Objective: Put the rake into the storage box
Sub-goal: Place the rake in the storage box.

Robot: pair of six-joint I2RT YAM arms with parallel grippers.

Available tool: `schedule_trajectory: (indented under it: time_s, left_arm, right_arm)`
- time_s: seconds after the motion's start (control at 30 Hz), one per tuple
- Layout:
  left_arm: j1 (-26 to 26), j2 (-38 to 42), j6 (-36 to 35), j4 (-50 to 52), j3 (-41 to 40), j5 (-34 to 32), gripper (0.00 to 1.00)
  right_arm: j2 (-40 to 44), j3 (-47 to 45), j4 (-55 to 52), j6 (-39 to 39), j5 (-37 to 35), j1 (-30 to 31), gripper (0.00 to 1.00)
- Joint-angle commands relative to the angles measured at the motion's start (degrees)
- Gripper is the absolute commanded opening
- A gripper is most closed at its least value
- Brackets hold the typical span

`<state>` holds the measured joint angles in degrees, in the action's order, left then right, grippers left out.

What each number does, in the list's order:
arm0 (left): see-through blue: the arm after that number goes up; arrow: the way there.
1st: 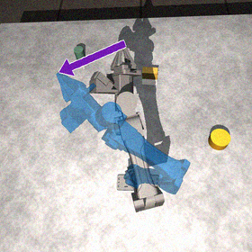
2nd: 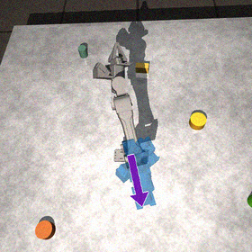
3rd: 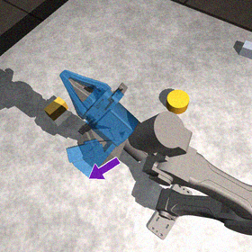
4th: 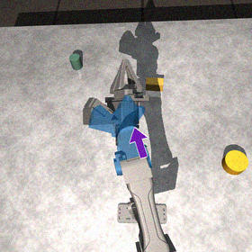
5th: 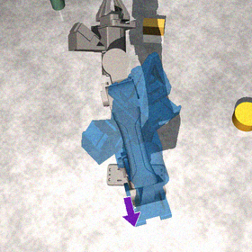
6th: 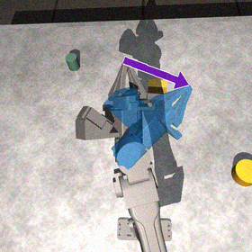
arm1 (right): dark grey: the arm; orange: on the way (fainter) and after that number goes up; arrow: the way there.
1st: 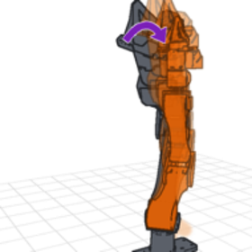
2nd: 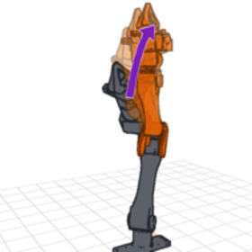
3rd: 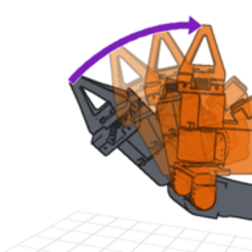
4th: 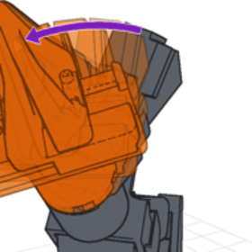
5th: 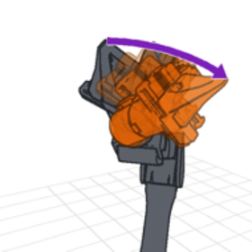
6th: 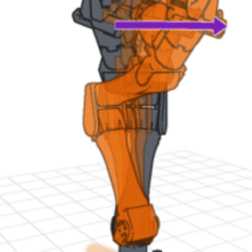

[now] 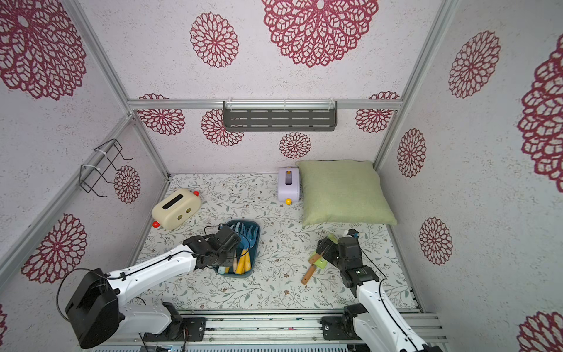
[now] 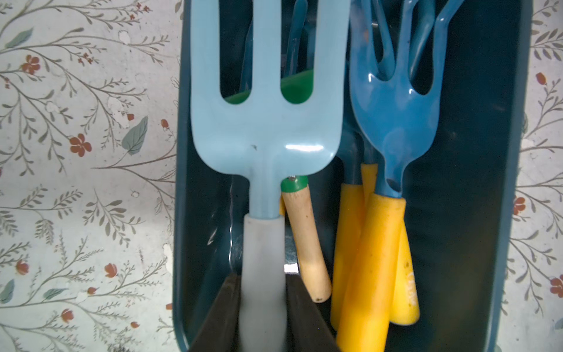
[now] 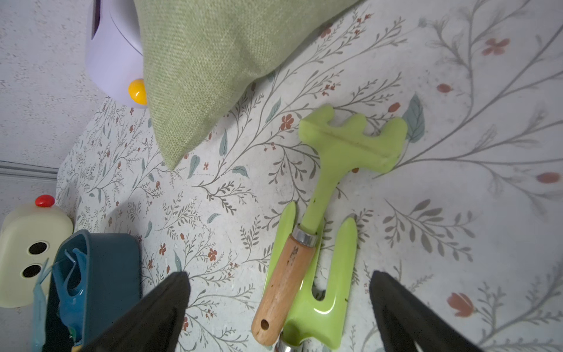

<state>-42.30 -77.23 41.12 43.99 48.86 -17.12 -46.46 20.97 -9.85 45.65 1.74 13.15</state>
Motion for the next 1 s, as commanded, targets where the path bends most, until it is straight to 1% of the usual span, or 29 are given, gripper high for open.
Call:
schedule_trajectory:
  time_s: [0.0, 0.03, 0.1, 0.23, 0.27, 0.37, 0.47, 0.6, 0.7, 0.73, 0.83, 0.87, 0.97]
  left_arm:
    - [0.95, 0.5, -0.17, -2.01, -0.48, -1.05, 0.49]
    - [1.06, 0.65, -0.04, -1.98, -0.35, -1.19, 0.54]
    - [1.24, 1.11, -0.06, -2.26, -0.26, -1.48, 0.59]
    - [1.43, 1.9, 0.26, -2.46, 0.18, -2.19, 0.63]
    - [1.52, 1.94, 0.19, -2.68, 0.05, -2.25, 0.63]
    - [1.87, 1.6, 0.1, -3.92, -0.6, -2.09, 0.58]
    - [2.06, 1.03, 0.32, -4.07, -0.28, -1.32, 0.58]
    - [2.05, 2.06, -0.66, -6.35, 0.29, 0.19, 0.64]
    - [2.05, 2.63, -2.34, -8.58, 1.59, 0.0, 0.75]
    - [2.05, 2.7, -2.95, -9.23, 2.21, -0.6, 0.81]
    - [2.04, 2.61, -4.56, -11.73, 3.88, -3.84, 0.94]
    - [2.13, 2.53, -4.94, -12.81, 4.09, -4.61, 0.98]
    - [2.78, 2.11, -6.69, -17.55, 3.99, -6.91, 0.97]
  right_arm:
    - [-0.45, 0.03, 1.8, 0.61, 1.57, -0.23, 0.99]
    - [-0.79, 0.12, 1.8, 0.29, 1.93, -0.23, 0.99]
    - [-1.49, 0.38, 1.88, -0.46, 2.72, -0.23, 0.99]
    - [-3.97, 1.33, 1.85, -2.44, 4.58, -0.23, 0.99]
    - [-4.5, 1.48, 1.99, -2.7, 5.07, -0.23, 0.99]
    - [-5.81, 1.57, 2.75, -2.7, 6.91, -0.23, 0.99]
    - [-6.45, 2.22, 2.62, -3.47, 8.39, -0.23, 0.99]
    - [-8.19, 4.86, -0.87, -5.68, 8.11, -0.23, 0.99]
    - [-9.5, 6.31, -3.91, -5.53, 5.11, 0.16, 0.99]
    - [-9.63, 6.62, -4.62, -5.19, 3.86, 0.67, 0.97]
    - [-9.14, 7.39, -6.59, -3.02, -2.0, 3.24, 0.85]
    - [-8.85, 7.52, -6.84, -2.45, -3.4, 4.03, 0.83]
    - [-8.98, 8.69, -7.93, -1.3, -6.88, 5.97, 0.75]
